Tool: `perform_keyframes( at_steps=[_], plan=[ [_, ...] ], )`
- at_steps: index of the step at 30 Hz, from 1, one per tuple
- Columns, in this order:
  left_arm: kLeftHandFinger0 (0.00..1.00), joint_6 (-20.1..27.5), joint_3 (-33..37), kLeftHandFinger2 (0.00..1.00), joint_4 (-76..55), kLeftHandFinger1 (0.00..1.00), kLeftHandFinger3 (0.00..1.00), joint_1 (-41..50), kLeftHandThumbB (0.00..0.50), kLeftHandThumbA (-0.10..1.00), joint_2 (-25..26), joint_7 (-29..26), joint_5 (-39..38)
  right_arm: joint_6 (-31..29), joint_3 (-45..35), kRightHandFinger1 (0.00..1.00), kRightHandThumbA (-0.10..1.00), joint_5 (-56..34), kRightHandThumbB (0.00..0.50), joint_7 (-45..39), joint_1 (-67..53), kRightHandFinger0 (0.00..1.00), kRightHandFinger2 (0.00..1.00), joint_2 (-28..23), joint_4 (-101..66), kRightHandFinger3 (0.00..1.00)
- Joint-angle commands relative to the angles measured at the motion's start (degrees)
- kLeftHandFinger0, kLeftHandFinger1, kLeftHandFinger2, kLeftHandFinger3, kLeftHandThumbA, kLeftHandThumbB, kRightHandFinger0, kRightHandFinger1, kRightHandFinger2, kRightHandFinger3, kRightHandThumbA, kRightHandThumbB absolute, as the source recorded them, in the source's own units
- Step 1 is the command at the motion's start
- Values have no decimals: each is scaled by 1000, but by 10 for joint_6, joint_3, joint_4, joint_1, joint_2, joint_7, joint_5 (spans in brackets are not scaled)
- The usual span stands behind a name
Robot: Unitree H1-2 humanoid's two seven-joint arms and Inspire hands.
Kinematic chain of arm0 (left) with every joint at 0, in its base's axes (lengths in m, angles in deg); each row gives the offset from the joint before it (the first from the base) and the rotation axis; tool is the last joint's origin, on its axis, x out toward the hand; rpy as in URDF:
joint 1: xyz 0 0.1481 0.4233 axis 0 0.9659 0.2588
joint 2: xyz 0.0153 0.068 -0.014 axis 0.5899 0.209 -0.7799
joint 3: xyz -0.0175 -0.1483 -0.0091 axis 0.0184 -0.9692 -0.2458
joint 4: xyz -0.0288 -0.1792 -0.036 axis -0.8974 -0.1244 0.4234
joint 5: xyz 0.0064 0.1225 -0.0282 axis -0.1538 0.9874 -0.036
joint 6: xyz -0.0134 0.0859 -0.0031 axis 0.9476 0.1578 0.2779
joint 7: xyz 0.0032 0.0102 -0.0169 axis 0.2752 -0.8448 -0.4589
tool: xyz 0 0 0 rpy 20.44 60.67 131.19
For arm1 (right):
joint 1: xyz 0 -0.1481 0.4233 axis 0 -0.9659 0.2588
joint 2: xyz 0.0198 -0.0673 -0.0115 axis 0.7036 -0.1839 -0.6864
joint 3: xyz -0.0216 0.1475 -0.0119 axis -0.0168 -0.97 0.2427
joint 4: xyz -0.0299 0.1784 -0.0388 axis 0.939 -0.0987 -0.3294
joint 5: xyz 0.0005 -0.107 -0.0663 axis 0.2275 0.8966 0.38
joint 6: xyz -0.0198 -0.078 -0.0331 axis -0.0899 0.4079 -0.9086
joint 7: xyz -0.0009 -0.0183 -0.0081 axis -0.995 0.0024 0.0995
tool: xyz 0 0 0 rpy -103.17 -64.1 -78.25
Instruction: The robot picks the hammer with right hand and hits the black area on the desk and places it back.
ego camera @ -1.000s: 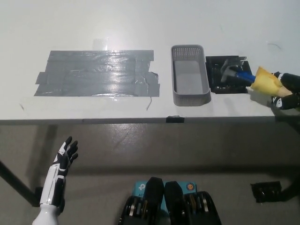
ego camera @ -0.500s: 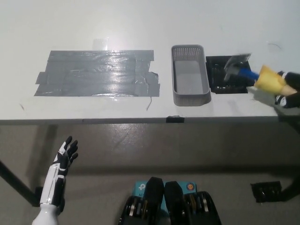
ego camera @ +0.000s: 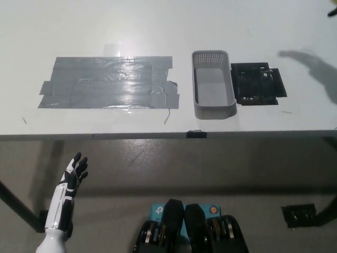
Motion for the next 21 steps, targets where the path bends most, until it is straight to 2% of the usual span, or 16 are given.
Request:
perform_keyframes(
  at_steps=[1,2,3,4,6,8,11,13,14,16,18,21],
  plan=[
    [1000,19,3,1000,-21,1000,1000,-6,15,1000,8,3,4,10,33,648,-100,3,85,7,15,212,944,-16,-40,1000],
    [1000,22,3,1000,-19,1000,1000,-6,16,1000,7,4,2,18,51,672,-100,18,86,11,5,225,993,-12,-39,1000],
    [1000,22,3,1000,-19,1000,1000,-6,26,1000,7,2,4,15,73,678,-100,26,65,7,-11,205,1000,-9,-37,1000],
    [1000,19,3,1000,-20,1000,1000,-7,37,1000,6,3,2,-16,90,690,-100,31,76,6,-22,250,1000,-11,-23,1000],
    [1000,17,3,1000,-22,1000,1000,-6,43,1000,5,3,0,-25,119,704,-100,42,74,7,-30,276,1000,-15,-8,1000],
    [1000,19,2,1000,-22,1000,1000,-6,37,1000,6,5,-5,-50,170,653,-100,73,131,19,-42,232,949,-6,52,1000],
    [1000,22,2,1000,-23,1000,1000,-8,29,1000,7,4,-2,-88,224,659,-100,111,113,33,-47,193,959,-10,99,1000],
    [1000,16,1,1000,-23,1000,1000,-10,32,1000,7,3,-2,-125,262,670,-100,138,141,54,-42,184,981,-12,150,985],
    [1000,16,1,1000,-24,1000,1000,-10,29,1000,7,4,-4,-128,283,694,-100,159,156,65,-42,193,1000,-13,165,979],
    [1000,17,1,1000,-23,1000,1000,-10,26,1000,8,6,-7,-135,298,721,-100,172,156,74,-39,207,1000,-14,175,938],
    [1000,15,1,1000,-23,1000,1000,-10,45,1000,9,5,-3,-134,319,768,-100,191,134,77,-38,248,1000,-20,176,974],
    [1000,22,1,1000,-18,1000,1000,-9,37,1000,9,4,-3,-134,330,738,-100,199,138,79,-31,212,1000,-24,177,943]
  ],
)
